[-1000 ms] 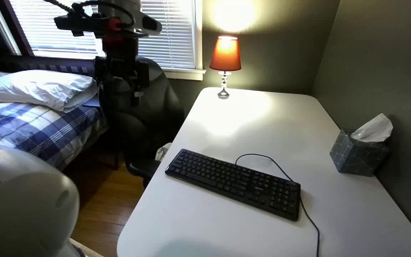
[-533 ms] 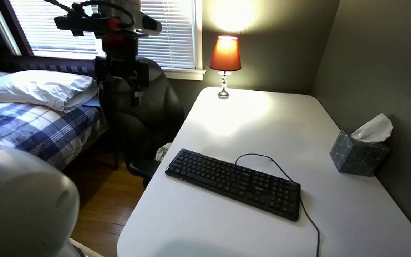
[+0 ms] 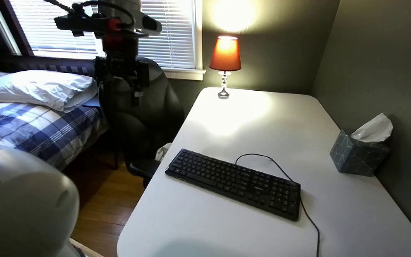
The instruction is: Press a button on the keyboard
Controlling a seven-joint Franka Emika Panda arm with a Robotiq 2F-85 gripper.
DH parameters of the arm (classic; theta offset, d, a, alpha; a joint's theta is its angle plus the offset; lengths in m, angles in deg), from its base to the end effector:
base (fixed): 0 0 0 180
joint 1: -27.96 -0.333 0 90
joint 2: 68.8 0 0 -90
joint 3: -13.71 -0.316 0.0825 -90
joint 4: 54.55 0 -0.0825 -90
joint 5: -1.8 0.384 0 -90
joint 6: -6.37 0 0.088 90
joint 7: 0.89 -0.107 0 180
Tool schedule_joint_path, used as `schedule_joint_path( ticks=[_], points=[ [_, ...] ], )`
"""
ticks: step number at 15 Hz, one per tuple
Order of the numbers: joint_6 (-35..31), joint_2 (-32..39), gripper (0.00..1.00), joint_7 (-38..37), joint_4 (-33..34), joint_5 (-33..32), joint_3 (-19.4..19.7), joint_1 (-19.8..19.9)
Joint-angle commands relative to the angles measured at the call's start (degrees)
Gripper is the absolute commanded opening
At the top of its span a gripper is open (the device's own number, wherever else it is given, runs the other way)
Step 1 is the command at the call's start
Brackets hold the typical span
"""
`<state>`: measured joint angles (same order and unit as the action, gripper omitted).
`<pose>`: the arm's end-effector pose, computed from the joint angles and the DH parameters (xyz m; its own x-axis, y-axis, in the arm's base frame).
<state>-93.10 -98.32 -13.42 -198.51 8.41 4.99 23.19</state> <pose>0.3457 0.0945 0.4365 0.9638 -0.0489 -0.2622 -0.0432 -0.9987 0.0275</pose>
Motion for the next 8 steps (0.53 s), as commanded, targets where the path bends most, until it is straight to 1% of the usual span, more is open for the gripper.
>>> schedule_joint_path(
  ticks=[1,8],
  points=[
    [-3.0,3.54,1.0,1.41,-0.08,-0.89,0.71,0.51],
    [-18.14,8.73,1.0,2.73,-4.77,-5.94,0.23,0.41]
  ],
)
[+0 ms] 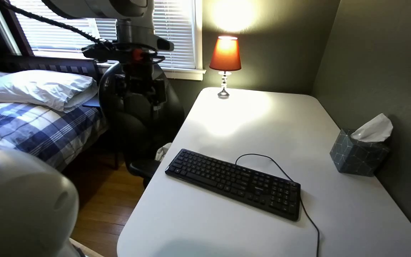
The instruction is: Press a button on the keyboard
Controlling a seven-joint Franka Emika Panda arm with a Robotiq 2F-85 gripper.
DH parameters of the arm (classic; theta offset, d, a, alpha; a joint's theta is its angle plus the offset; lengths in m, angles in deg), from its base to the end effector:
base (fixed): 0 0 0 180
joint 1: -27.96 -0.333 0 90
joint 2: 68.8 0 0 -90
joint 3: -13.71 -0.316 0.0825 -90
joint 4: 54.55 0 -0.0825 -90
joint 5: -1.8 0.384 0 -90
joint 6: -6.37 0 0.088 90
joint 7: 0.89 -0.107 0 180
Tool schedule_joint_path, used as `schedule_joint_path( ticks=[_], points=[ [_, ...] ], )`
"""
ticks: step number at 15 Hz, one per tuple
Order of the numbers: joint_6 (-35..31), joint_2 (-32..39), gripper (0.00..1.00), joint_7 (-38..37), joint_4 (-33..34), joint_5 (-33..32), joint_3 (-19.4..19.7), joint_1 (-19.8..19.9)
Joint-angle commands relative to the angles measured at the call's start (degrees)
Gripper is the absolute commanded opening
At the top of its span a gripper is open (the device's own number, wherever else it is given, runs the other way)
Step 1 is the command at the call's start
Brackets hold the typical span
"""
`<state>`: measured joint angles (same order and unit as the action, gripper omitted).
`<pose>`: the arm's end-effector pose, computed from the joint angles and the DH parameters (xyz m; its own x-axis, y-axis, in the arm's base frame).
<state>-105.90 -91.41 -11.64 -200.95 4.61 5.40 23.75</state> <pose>0.3753 0.0854 0.3874 0.9805 -0.0141 -0.1961 -0.0039 -0.9986 0.0524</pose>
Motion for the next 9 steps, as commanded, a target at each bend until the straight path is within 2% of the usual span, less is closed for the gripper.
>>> schedule_joint_path(
  ticks=[1,4,9],
  points=[
    [-7.2,2.46,1.0,0.74,-3.04,-2.79,-0.12,-0.04],
    [-10.88,5.19,1.0,0.22,-4.29,-4.04,0.62,0.65],
    [-13.32,10.4,1.0,0.92,-4.7,-4.63,3.05,2.42]
  ],
)
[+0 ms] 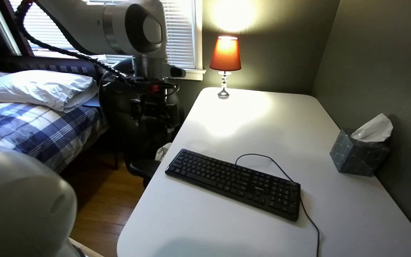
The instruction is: Press a button on the keyboard
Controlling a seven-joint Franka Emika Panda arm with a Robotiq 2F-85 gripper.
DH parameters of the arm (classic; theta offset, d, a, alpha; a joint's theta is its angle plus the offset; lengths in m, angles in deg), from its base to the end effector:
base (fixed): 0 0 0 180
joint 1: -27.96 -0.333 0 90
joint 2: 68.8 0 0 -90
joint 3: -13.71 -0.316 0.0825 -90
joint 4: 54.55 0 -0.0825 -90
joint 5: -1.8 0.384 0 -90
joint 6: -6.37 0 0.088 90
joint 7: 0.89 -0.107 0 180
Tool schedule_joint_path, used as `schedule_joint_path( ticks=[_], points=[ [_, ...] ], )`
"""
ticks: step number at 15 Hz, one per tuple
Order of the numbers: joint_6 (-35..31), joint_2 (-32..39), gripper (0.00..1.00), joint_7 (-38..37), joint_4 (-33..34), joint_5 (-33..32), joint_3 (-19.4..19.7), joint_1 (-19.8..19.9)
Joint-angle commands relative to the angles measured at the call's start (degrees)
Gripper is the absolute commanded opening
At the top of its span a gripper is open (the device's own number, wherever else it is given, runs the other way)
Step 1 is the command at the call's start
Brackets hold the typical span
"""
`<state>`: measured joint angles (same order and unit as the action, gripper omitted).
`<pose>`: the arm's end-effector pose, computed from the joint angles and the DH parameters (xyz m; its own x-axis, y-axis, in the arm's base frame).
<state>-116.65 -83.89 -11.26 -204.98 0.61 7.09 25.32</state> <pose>0.3845 0.0599 0.3205 0.9788 -0.0216 -0.2038 -0.0048 -0.9966 0.0826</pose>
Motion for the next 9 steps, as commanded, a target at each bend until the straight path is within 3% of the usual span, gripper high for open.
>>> schedule_joint_path(
  ticks=[1,5,7,9],
  points=[
    [-2.89,3.79,1.0,0.58,-0.53,-0.54,1.82,1.09],
    [-5.2,7.72,1.0,1.7,-0.43,-0.01,3.34,1.59],
    [-6.21,9.09,0.73,2.13,-0.5,0.13,3.76,1.56],
    [-7.47,10.52,0.58,2.57,-0.54,0.36,4.14,1.58]
  ],
)
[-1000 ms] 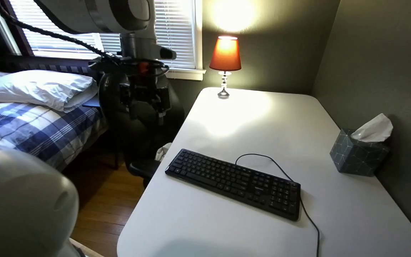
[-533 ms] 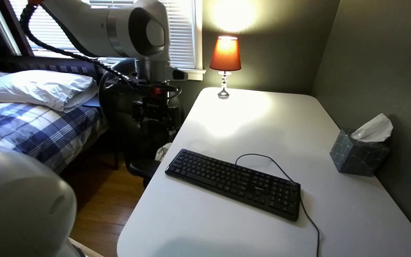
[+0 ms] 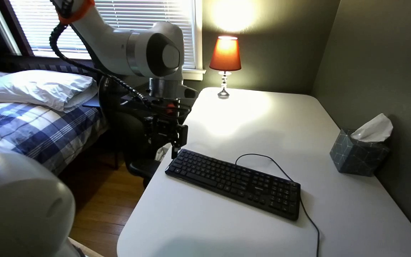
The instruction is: Press a button on the keyboard
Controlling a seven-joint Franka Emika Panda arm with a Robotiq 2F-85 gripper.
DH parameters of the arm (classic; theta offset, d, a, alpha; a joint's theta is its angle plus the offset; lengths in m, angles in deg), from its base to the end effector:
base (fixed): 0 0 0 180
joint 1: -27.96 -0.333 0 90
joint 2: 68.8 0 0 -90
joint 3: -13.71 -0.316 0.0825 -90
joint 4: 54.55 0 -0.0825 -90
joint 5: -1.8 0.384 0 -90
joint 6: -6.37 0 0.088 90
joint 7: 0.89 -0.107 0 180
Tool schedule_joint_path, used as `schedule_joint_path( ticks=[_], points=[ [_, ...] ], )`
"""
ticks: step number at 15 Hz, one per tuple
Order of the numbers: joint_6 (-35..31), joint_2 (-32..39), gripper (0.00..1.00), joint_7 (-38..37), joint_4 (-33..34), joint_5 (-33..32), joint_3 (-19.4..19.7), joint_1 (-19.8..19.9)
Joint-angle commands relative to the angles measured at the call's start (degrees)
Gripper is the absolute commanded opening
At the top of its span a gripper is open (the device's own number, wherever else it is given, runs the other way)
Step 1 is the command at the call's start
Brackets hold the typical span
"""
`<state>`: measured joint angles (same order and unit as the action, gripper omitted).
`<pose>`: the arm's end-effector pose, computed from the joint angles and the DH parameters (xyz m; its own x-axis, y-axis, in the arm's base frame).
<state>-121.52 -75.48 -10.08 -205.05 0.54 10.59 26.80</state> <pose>0.3927 0.0282 0.2681 0.9603 -0.0769 -0.2682 -0.0622 -0.9961 0.0629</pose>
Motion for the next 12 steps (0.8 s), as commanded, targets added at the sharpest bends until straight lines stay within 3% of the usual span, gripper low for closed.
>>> schedule_joint_path(
  ticks=[1,7,8,12],
  points=[
    [-2.99,2.83,0.49,1.7,-0.36,0.47,0.78,0.1],
    [-6.74,7.01,0.04,3.6,0.06,0.96,1.08,-0.07],
    [-7.09,7.77,0.0,3.94,0.32,0.89,1.02,-0.14],
    [-6.87,10.23,0.0,4.81,1.62,0.98,0.89,-0.27]
  ],
)
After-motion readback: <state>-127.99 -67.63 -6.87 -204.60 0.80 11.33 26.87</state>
